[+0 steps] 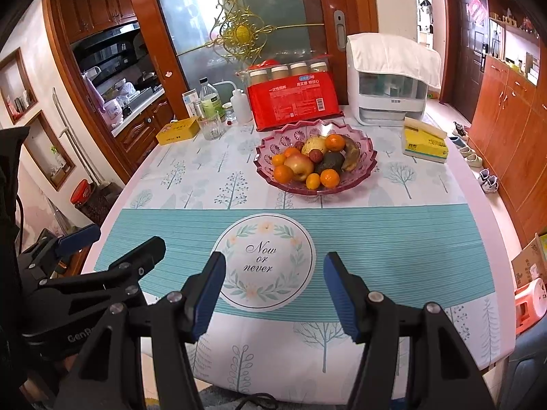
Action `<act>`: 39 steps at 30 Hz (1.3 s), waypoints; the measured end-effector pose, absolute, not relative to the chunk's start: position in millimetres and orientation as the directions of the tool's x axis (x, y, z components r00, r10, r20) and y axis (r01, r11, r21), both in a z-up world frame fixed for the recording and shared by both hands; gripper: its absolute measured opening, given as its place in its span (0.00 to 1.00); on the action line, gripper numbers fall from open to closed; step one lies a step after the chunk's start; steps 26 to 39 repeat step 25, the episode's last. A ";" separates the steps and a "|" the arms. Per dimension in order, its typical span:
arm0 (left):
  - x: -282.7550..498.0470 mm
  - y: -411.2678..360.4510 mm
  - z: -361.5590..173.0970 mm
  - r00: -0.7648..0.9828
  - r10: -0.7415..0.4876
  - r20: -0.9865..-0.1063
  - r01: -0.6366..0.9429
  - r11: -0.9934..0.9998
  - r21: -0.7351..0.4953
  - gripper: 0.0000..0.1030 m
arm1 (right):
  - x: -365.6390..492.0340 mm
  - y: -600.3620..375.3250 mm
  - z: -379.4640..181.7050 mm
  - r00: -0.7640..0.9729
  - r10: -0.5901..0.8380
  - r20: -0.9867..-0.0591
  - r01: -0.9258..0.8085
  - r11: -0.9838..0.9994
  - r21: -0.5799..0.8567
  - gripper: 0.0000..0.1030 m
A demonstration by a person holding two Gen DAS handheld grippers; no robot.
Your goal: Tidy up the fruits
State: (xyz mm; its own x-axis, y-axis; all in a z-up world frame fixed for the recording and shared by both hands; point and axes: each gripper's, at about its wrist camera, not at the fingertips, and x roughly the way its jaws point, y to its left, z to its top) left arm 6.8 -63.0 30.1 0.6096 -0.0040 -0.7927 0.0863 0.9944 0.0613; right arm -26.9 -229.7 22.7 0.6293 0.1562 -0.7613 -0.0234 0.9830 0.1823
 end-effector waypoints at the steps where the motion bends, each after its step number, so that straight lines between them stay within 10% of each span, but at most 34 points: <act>1: 7.0 -62.7 29.9 0.610 -0.005 -0.793 0.086 0.994 0.060 0.91 | -26.9 -229.7 22.7 0.630 0.157 -0.761 -0.023 0.983 0.183 0.59; 39: 16.1 -58.5 27.7 0.598 0.006 -0.801 0.067 0.996 0.057 0.91 | -26.3 -225.1 23.3 0.628 0.157 -0.762 -0.025 0.983 0.182 0.58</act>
